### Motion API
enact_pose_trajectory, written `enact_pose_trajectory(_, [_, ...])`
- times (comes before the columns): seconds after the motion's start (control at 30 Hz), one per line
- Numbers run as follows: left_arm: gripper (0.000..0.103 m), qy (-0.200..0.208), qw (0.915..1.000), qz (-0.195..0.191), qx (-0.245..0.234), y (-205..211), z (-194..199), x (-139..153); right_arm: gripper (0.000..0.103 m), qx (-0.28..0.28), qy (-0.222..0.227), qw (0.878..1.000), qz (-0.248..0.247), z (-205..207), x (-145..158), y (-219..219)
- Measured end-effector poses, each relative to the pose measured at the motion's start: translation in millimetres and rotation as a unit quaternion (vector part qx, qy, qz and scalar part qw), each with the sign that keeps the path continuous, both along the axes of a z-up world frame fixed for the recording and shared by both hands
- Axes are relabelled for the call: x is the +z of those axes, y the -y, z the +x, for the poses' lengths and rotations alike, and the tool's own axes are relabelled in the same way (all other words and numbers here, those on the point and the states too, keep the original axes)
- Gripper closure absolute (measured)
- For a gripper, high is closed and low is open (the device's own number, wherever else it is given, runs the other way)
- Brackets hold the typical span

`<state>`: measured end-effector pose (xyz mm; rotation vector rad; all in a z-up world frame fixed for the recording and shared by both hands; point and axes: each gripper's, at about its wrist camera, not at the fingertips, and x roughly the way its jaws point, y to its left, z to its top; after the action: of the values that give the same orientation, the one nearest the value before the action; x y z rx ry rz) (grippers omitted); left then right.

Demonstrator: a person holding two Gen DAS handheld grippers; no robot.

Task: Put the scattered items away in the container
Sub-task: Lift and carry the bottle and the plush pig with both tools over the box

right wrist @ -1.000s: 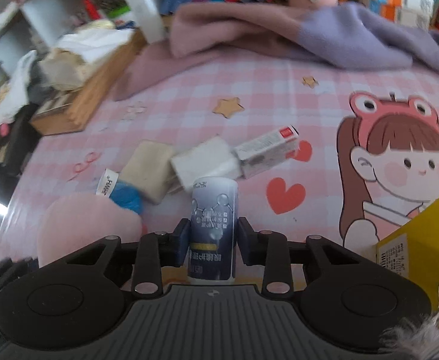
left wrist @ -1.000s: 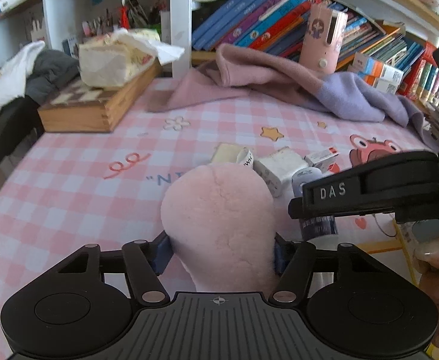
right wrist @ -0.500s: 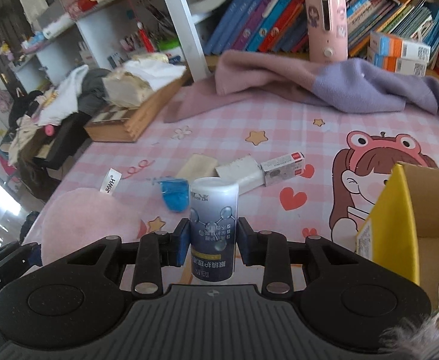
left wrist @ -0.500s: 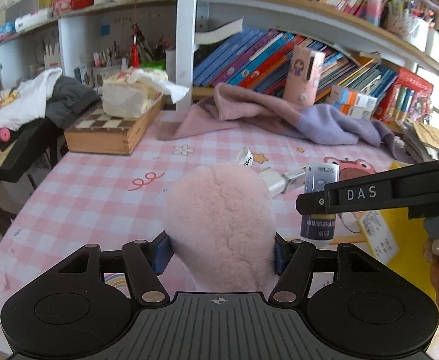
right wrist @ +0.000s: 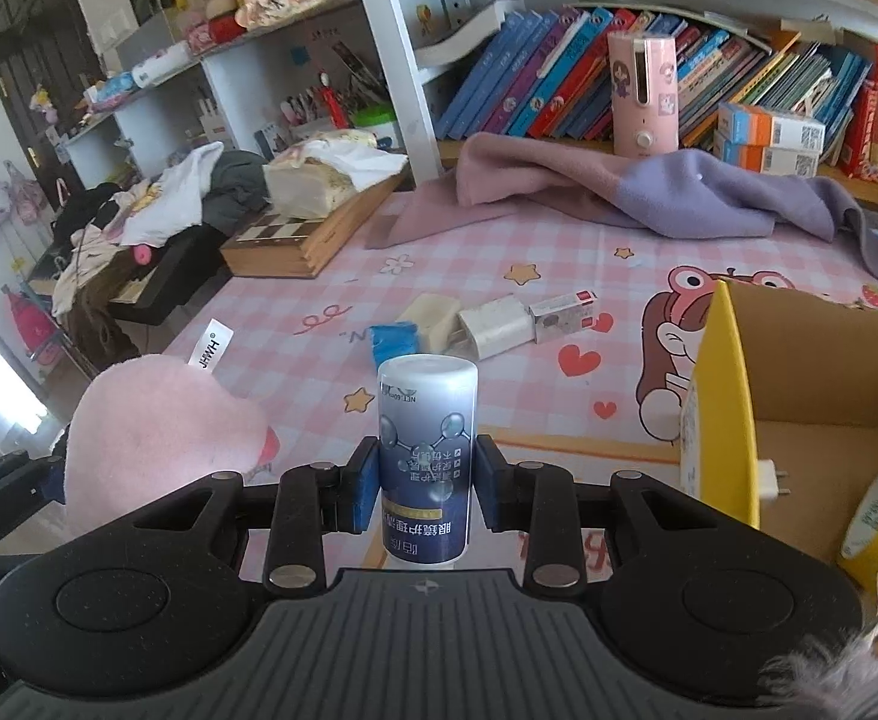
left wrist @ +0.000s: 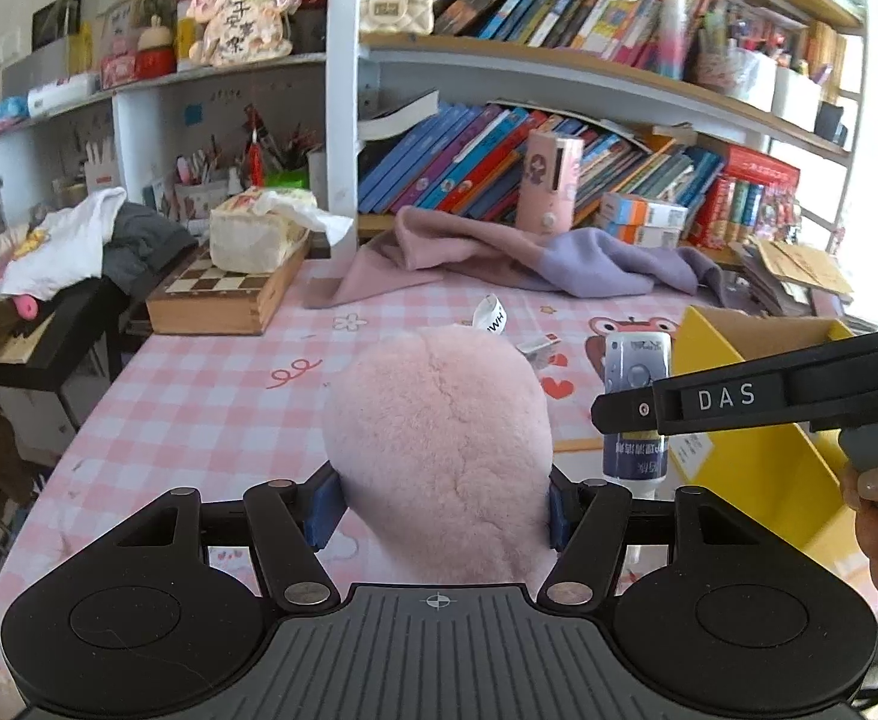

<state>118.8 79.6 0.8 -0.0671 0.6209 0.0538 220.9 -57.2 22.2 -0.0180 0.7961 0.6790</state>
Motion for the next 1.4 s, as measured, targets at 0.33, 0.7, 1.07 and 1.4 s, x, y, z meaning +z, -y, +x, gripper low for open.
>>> enact_pose_trajectory(0.33, [0.041, 0.010, 0.9997, -0.002, -0.021, 13.0, -53.8, 12.1, 0.072, -0.012, 0.006, 1.000, 0.006, -47.8, 11.4, 31.4])
enact_pose_trajectory(0.7, [0.041, 0.025, 0.9986, 0.006, -0.046, 30.7, -97.1, 22.5, 0.072, -0.017, 0.008, 1.000, -0.002, -98.4, 17.0, 67.4])
enact_pose_trajectory(1.07, [0.041, 0.021, 0.9933, -0.013, -0.113, 61.1, -108.5, 19.1, 0.072, -0.069, -0.001, 0.998, -0.013, -133.0, 14.4, 114.5])
enact_pose_trajectory(1.4, [0.041, 0.020, 0.9816, -0.018, -0.189, 105.9, -87.2, 16.7, 0.072, -0.127, -0.004, 0.991, -0.043, -145.5, 9.9, 168.9])
